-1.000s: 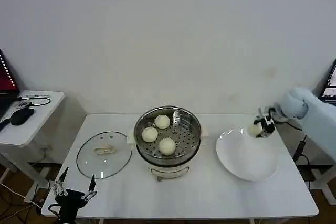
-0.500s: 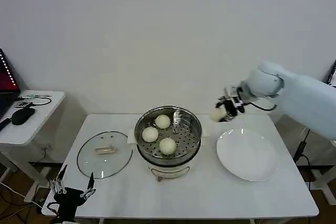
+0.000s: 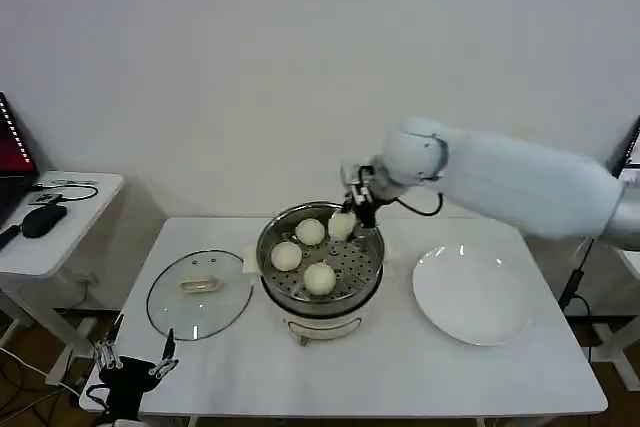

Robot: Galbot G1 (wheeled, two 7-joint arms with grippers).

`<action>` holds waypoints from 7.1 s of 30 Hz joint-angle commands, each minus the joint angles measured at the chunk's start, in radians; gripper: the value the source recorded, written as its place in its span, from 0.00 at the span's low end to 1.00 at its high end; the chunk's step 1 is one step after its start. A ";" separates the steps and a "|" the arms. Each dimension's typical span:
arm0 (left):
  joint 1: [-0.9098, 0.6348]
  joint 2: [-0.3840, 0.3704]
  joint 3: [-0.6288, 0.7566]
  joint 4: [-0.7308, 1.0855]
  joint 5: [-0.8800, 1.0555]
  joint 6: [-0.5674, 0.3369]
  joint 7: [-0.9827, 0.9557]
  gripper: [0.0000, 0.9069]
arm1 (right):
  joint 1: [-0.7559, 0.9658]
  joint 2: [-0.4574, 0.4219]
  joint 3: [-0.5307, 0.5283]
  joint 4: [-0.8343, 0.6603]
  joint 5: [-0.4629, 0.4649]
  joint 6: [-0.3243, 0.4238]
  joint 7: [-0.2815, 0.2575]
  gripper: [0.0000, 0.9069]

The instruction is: Take steamed baozi put them in steamer then cover it.

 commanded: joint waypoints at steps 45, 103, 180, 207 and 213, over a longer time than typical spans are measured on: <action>-0.021 0.004 -0.005 0.026 -0.006 0.000 0.000 1.00 | -0.164 0.092 0.016 -0.188 -0.108 -0.067 0.017 1.00; -0.077 0.047 0.046 0.092 0.010 0.020 -0.063 1.00 | -1.719 -0.073 1.924 0.455 -0.201 0.538 0.737 1.00; -0.792 0.225 0.318 0.973 0.823 -0.092 -0.164 0.00 | -2.260 0.345 2.259 0.574 -0.275 0.733 0.652 1.00; -0.536 0.302 0.161 0.402 0.781 0.034 -0.085 0.00 | -2.263 0.338 2.243 0.607 -0.276 0.725 0.651 1.00; -0.527 0.388 0.144 0.269 0.653 0.129 -0.009 0.00 | -2.260 0.321 2.235 0.586 -0.296 0.718 0.636 1.00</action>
